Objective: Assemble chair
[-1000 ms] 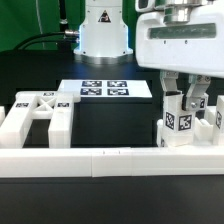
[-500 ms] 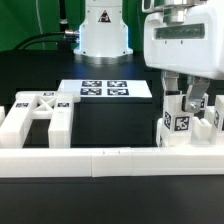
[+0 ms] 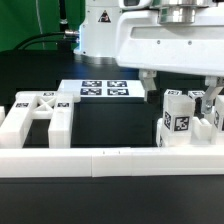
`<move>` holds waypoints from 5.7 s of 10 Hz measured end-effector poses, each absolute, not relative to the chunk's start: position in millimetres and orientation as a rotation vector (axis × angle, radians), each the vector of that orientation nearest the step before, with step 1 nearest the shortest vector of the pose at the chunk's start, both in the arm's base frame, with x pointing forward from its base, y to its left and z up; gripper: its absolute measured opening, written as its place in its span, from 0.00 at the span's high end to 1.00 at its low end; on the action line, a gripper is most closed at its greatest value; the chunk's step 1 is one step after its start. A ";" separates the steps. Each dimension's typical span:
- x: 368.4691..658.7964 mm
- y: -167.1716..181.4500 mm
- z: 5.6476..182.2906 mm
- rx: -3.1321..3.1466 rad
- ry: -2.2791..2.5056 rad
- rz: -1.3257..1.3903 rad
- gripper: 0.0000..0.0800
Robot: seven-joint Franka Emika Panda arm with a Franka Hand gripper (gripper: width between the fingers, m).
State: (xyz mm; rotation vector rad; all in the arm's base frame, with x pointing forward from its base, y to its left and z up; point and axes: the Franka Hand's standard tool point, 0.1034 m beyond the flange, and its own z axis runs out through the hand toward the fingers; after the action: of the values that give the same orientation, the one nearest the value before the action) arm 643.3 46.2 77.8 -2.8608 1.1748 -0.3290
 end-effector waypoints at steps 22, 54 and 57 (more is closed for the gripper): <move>642.6 49.6 77.6 -2.630 1.589 -0.327 0.64; 642.2 52.1 78.5 -3.221 0.023 -0.273 0.64; 642.0 52.1 78.6 -3.194 0.282 -0.282 0.64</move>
Offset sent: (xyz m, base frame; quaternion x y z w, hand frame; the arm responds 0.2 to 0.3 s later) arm 0.0029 0.0073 -0.0007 -0.0025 -0.0179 -0.2631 0.9646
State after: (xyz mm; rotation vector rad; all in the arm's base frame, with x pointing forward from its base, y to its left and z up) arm 642.0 52.1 78.6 -3.1941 0.2820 -0.2824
